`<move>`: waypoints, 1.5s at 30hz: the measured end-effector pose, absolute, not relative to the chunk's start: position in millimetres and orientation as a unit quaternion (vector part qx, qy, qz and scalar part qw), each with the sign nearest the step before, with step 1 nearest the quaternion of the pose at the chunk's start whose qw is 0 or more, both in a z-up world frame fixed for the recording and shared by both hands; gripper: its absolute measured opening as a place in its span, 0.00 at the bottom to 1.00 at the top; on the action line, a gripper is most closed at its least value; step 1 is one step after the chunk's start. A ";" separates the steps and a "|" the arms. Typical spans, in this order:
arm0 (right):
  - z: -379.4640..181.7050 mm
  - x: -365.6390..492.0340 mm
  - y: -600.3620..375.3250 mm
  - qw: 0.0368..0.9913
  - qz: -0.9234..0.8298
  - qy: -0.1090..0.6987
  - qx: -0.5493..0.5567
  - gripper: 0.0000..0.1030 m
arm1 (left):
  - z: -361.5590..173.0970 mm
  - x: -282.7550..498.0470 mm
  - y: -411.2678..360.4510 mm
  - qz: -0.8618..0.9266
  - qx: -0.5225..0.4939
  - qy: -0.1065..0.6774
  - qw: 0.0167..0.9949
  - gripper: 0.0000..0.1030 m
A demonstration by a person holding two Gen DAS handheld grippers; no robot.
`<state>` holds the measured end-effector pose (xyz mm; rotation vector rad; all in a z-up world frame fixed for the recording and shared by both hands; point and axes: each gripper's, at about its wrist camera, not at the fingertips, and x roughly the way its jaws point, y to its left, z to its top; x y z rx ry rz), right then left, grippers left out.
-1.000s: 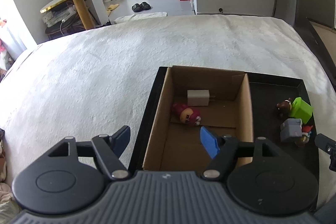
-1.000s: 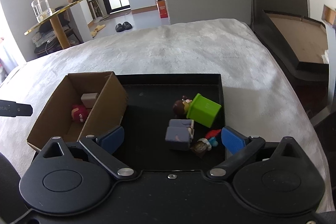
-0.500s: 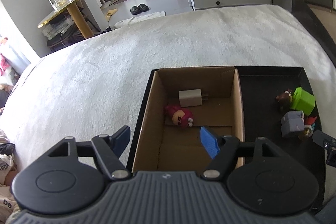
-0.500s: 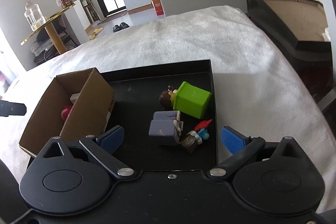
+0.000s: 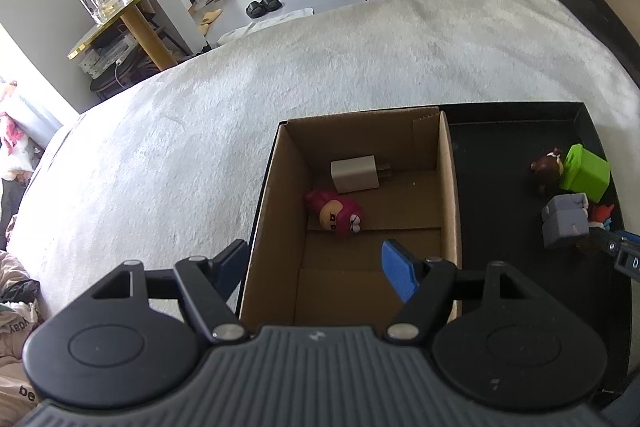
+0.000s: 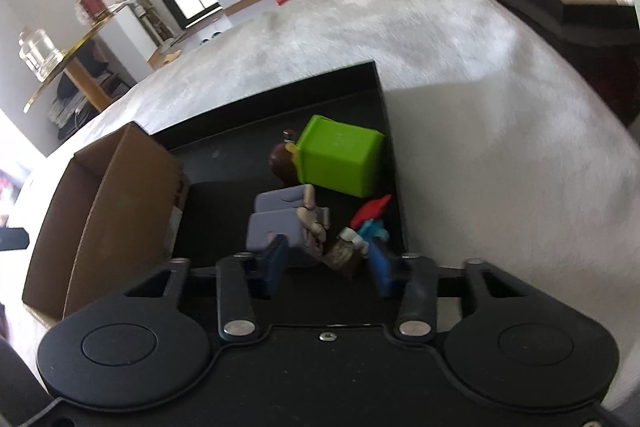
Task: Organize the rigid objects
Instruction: 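Grasp the red-and-blue figure with clear bottle using the right tool, then carry the figure over the box with the right tool while left tool grips box wall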
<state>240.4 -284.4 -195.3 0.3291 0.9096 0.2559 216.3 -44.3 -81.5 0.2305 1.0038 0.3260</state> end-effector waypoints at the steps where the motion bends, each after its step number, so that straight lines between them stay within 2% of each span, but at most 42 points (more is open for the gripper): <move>1: -198.2 242.0 -286.0 0.875 0.121 0.439 0.164 0.35 | -82.4 217.1 -46.0 0.155 0.114 0.478 0.857 0.70; 11: -213.4 247.7 -299.2 0.859 0.096 0.452 0.222 0.35 | -90.0 224.2 -52.7 0.144 0.117 0.488 0.853 0.70; 18: -218.5 256.9 -287.4 0.854 0.093 0.466 0.210 0.34 | -89.8 224.8 -49.5 0.146 0.115 0.486 0.854 0.70; 21: -219.7 257.9 -284.1 0.856 0.086 0.468 0.202 0.28 | -89.4 222.9 -44.7 0.148 0.111 0.486 0.854 0.70; 27: -215.9 255.1 -285.5 0.858 0.085 0.468 0.194 0.24 | -87.2 218.8 -38.4 0.149 0.104 0.483 0.856 0.70; 45: -191.2 220.0 -287.3 0.879 0.106 0.436 0.164 0.23 | -71.5 191.3 -8.6 0.145 0.067 0.462 0.872 0.70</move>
